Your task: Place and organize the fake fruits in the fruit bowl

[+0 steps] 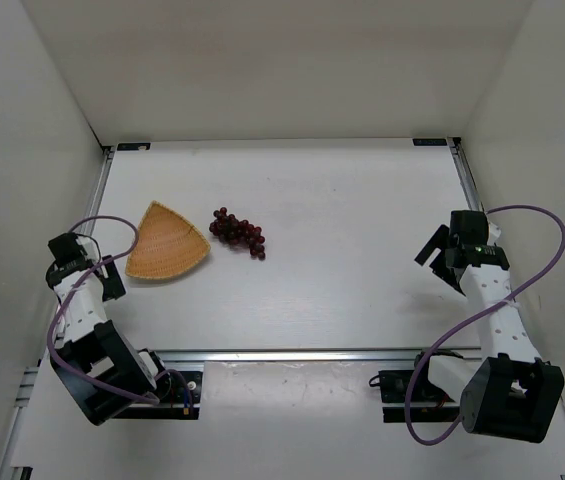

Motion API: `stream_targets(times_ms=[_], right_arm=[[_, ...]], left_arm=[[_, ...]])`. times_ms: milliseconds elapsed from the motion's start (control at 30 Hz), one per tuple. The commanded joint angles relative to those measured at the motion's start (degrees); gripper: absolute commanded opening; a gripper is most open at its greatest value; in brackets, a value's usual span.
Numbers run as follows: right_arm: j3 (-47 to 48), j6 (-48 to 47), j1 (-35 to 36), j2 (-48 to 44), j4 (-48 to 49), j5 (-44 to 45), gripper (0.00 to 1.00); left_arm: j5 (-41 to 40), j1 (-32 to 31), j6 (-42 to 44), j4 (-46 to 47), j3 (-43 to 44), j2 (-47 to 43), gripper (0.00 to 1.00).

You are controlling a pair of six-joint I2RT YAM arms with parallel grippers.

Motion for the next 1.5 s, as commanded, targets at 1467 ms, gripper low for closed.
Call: stream_targets(times_ms=[1467], right_arm=[[77.6,-9.0,49.3,77.6,5.6,-17.8,1.00]], left_arm=[[29.0,1.8,4.2,-22.4,28.6,17.5,0.99]])
